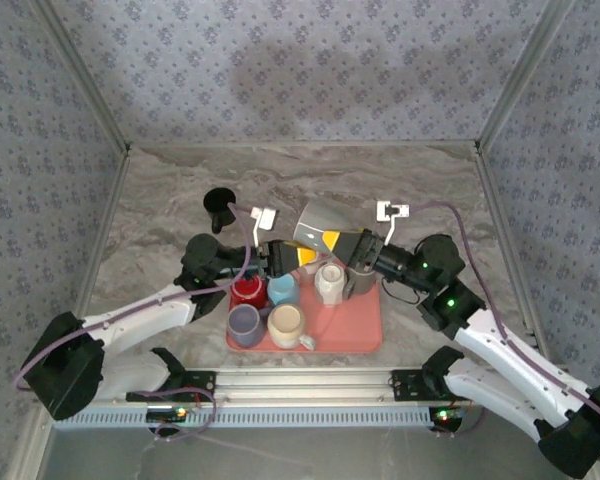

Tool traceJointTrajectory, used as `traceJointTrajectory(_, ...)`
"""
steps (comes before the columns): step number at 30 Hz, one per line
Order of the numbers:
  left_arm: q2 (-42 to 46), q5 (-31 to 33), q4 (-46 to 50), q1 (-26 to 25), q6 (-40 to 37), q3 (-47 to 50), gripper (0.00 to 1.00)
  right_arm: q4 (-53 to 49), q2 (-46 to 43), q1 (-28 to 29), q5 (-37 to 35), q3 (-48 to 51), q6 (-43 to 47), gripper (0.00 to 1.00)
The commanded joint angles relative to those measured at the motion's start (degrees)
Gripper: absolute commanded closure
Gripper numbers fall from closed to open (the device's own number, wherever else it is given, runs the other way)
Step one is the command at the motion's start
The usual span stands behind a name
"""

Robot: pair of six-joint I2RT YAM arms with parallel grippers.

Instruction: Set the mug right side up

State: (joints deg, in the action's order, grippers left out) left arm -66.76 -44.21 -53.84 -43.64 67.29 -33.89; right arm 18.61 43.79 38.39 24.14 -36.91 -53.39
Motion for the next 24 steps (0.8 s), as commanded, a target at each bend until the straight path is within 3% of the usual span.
traceJointTrajectory(1,4.6,1.3,7.4,0.0,-7.2,-4.1,1.00,-8.7,-4.2,-0.1,-3.6,-2.7,6.0,0.00)
traceJointTrajectory(11,13.3,9.1,32.5,7.6,-22.8,-9.2,1.00,-20.6,-10.6,-5.1,-2.4,-5.4,10.1,0.00)
traceJointTrajectory(14,14.3,17.8,49.0,8.4,-35.8,-15.0,1.00,-25.7,-11.4,-5.5,-3.7,-6.6,12.6,0.00)
traceJointTrajectory(17,11.9,31.8,62.0,9.1,-45.2,-21.4,1.00,-28.5,-11.9,-5.8,-4.6,-7.0,13.5,0.00)
traceJointTrajectory(21,5.0,41.4,68.9,10.9,-49.8,-27.5,1.00,-30.6,-11.8,-6.0,-6.0,-7.8,14.2,0.00)
traceJointTrajectory(24,-1.1,43.7,70.1,11.7,-51.1,-30.7,1.00,-32.2,-11.8,-6.1,-6.8,-8.2,14.7,0.00)
